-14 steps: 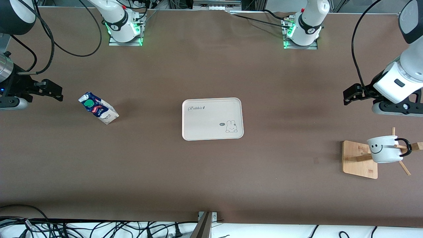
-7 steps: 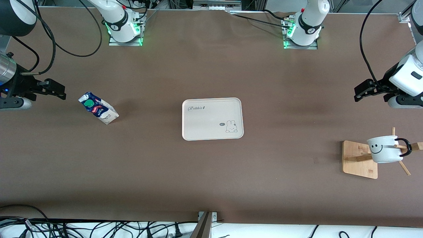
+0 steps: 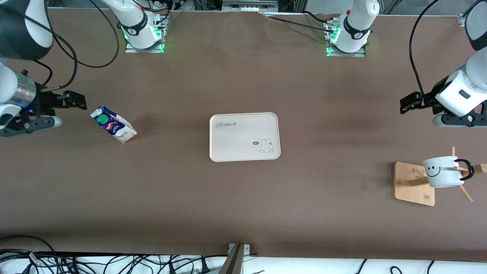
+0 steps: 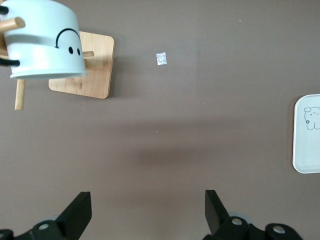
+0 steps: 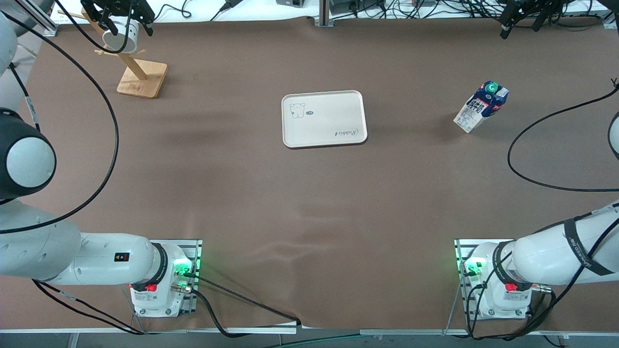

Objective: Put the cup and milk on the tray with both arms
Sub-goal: 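Move the right gripper to the milk carton while the left gripper approaches the mug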

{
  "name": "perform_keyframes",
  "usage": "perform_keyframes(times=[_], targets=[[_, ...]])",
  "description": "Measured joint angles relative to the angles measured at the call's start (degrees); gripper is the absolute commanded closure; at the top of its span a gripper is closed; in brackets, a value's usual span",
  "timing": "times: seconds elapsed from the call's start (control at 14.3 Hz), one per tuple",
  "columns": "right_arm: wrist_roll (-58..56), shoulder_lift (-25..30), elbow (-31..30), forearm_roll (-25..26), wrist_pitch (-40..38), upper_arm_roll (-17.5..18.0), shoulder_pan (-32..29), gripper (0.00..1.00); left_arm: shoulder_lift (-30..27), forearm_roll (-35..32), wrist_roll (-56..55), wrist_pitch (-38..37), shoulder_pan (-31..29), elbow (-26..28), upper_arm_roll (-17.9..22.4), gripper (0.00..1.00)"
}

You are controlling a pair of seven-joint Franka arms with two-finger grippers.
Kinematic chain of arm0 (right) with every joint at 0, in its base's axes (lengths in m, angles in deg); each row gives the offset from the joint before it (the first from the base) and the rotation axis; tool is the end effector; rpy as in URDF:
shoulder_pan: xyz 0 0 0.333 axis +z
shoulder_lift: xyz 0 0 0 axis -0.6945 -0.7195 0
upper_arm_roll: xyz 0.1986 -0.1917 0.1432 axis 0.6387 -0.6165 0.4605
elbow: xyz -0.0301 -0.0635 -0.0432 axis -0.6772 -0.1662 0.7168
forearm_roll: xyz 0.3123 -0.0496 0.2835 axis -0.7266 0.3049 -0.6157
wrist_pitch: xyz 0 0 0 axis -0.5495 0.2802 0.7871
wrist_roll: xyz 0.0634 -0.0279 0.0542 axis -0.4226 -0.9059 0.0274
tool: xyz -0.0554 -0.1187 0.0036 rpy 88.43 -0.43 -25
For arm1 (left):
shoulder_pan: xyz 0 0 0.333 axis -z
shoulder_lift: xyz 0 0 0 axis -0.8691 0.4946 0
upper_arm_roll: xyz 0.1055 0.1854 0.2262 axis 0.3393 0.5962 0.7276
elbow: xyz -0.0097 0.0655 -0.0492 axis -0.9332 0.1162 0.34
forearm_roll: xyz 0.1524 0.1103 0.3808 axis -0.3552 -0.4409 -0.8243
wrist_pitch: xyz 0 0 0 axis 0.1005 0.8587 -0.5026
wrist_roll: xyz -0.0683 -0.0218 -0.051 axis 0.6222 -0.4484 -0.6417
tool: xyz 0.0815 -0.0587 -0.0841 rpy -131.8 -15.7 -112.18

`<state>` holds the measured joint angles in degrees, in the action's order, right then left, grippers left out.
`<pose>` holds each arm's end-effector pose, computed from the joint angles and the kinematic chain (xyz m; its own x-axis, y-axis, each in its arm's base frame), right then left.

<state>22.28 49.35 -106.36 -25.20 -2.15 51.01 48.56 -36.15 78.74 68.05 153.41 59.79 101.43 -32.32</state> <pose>0.6347 0.0172 0.4879 0.9337 0.2900 -0.2099 0.2944 -0.9556 -0.0108 0.6225 -0.0172 0.5173 0.9973 -0.0086 -0.0736 -0.0106 -0.9996 -0.0271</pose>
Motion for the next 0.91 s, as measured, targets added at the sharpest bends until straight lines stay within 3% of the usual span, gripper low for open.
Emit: perform_keyframes(times=[0.21,0.42,0.56,0.91], targets=[[-5.24,-3.14,0.0,0.0,0.06,-0.3,-0.25,0.0,4.7,0.0,-0.19,-0.37,-0.23,-3.73,0.08,0.0],[-6.7,-5.23,0.01,0.0,0.06,-0.28,-0.33,0.0,5.58,0.0,-0.34,8.16,-1.22,-2.0,0.19,0.0],[-9.25,-6.47,0.0,0.0,0.08,-0.24,-0.32,0.0,3.12,0.0,-2.47,17.19,-1.61,3.63,0.21,0.0],[-15.37,-10.79,-0.01,-0.01,1.2,-0.23,-0.32,0.0,-5.84,0.14,-10.9,42.98,-3.72,24.58,0.25,0.0]])
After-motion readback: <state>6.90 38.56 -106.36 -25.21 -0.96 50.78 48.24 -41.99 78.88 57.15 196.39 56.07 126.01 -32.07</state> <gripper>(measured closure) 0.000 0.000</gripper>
